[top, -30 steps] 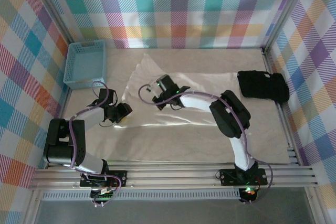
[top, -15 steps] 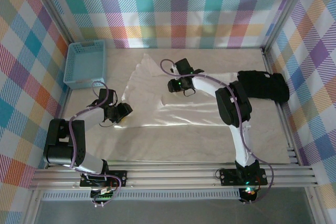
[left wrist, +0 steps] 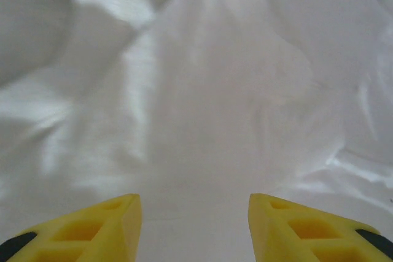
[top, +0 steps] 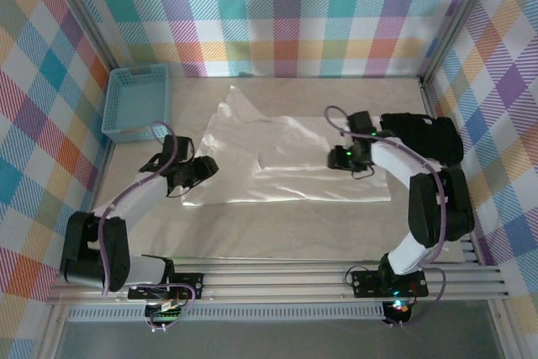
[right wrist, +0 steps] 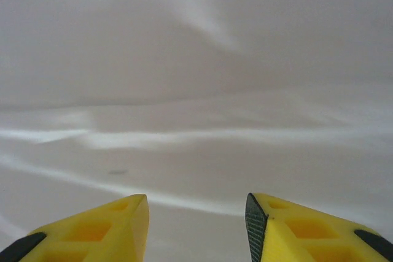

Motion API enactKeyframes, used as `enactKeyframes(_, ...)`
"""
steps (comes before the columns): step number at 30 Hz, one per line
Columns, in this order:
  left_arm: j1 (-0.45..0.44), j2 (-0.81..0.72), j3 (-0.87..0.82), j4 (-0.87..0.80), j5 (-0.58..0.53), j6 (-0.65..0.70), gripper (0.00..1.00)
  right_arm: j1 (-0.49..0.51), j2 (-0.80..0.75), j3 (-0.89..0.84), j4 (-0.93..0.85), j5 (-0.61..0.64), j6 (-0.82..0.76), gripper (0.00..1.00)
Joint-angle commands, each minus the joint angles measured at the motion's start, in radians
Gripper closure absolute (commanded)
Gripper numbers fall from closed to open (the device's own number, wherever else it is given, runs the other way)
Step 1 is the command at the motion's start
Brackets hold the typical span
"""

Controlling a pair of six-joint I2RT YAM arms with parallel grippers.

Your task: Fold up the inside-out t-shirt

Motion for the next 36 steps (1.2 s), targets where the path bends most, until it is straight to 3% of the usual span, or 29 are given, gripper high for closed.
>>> enactKeyframes(1, -0.012, 0.091, 0.039, 0.038, 0.057, 0.009, 0.51, -0.078, 0.026, -0.051, -0.107, -0.027, 0.059, 0.54)
enactKeyframes(6, -0.012, 0.19, 0.04, 0.009, 0.045, 0.039, 0.52, -0.114, 0.064, -0.075, -0.177, -0.022, 0.067, 0.56)
enactKeyframes(10, -0.012, 0.167, -0.065, -0.003, 0.02, 0.031, 0.52, -0.115, 0.003, -0.187, -0.164, -0.075, 0.138, 0.56)
enactKeyframes(16, -0.015, -0.142, -0.303, -0.141, -0.007, -0.039, 0.52, -0.115, -0.227, -0.347, -0.171, -0.079, 0.24, 0.57)
enactKeyframes(18, -0.015, -0.272, -0.294, -0.191, -0.035, -0.049, 0.51, -0.111, -0.306, -0.333, -0.128, -0.108, 0.238, 0.56)
enactKeyframes(21, -0.013, -0.312, -0.192, -0.19, -0.12, -0.021, 0.48, -0.108, -0.335, -0.248, -0.046, -0.072, 0.197, 0.52)
enactKeyframes(25, 0.008, -0.176, -0.037, -0.123, -0.171, 0.002, 0.47, -0.143, -0.199, -0.072, -0.004, 0.137, 0.12, 0.38)
enactKeyframes(30, 0.011, -0.022, 0.084, -0.047, -0.11, -0.003, 0.46, -0.224, 0.067, 0.159, -0.003, 0.205, 0.074, 0.37)
enactKeyframes(36, 0.011, 0.017, 0.105, -0.049, -0.104, 0.015, 0.46, -0.232, 0.353, 0.441, -0.101, 0.21, 0.012, 0.38)
